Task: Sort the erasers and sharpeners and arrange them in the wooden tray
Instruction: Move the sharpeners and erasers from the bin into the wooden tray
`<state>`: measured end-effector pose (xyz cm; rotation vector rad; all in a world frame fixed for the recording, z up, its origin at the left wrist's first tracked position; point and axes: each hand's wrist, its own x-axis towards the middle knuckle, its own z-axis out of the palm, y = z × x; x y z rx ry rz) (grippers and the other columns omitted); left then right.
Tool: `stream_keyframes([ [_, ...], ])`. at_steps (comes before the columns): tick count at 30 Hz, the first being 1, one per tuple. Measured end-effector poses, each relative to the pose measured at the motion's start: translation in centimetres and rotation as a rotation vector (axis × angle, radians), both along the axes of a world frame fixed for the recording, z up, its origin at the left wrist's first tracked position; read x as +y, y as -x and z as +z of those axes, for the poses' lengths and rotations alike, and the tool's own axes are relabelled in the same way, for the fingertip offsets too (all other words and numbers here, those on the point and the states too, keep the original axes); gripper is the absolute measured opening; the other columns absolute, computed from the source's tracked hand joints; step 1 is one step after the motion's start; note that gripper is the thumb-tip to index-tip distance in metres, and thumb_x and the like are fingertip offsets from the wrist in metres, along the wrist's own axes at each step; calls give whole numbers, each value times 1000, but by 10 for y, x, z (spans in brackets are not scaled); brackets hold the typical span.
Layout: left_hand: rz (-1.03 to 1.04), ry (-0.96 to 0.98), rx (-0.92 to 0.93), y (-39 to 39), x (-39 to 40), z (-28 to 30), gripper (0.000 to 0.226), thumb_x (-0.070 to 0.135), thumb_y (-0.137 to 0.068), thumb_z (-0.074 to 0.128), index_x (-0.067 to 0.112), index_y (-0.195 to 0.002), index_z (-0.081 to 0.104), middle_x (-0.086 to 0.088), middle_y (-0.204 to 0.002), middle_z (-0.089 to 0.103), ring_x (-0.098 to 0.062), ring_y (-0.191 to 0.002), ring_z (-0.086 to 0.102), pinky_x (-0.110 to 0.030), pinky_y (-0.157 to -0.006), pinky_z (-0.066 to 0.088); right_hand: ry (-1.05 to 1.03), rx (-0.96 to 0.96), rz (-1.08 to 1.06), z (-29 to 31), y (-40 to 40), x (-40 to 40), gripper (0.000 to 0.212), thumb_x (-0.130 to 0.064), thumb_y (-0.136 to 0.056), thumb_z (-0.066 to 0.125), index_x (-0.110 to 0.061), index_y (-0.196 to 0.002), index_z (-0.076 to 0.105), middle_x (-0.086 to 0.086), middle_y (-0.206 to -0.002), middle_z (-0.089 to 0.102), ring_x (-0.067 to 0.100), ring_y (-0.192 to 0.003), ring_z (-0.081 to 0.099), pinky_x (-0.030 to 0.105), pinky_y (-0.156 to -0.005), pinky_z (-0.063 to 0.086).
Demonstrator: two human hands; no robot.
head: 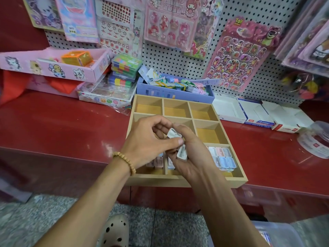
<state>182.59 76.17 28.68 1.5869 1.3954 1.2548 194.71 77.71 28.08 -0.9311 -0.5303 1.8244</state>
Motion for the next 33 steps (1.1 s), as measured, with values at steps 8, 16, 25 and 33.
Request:
stream_keyframes([
  [8, 29, 4, 10, 15, 1, 9, 25, 14, -69, 84, 24, -89, 74, 15, -74, 66, 0, -61, 56, -12, -55, 44, 13, -63, -76, -2, -2, 7, 6, -12, -98, 57, -10, -95, 53, 13, -80, 62, 18, -55, 55, 19, -38, 39],
  [16, 4, 134, 600, 61, -19, -3, 38, 18, -64, 83, 32, -99, 74, 17, -81, 61, -1, -78, 56, -12, -72, 44, 2, -93, -41, -1, -16, 0, 11, -9, -99, 55, -12, -89, 56, 5, -73, 54, 11, -48, 49, 19, -37, 37],
  [25, -90, 123, 989, 54, -16, -14, 40, 50, -71, 78, 38, -109, 69, 23, -105, 59, -6, -96, 38, -32, -89, 34, -11, -145, -41, -3, -25, -3, 13, -10, -101, 53, -12, -89, 57, 6, -76, 53, 11, -50, 48, 19, -38, 37],
  [33, -147, 112, 1114, 48, -12, -19, 50, 58, -73, 73, 40, -119, 64, 25, -105, 52, -3, -100, 37, -29, -82, 29, -26, -195, -37, 2, -27, -7, 14, -10, -100, 54, -13, -88, 59, 8, -82, 54, 12, -56, 48, 19, -39, 38],
])
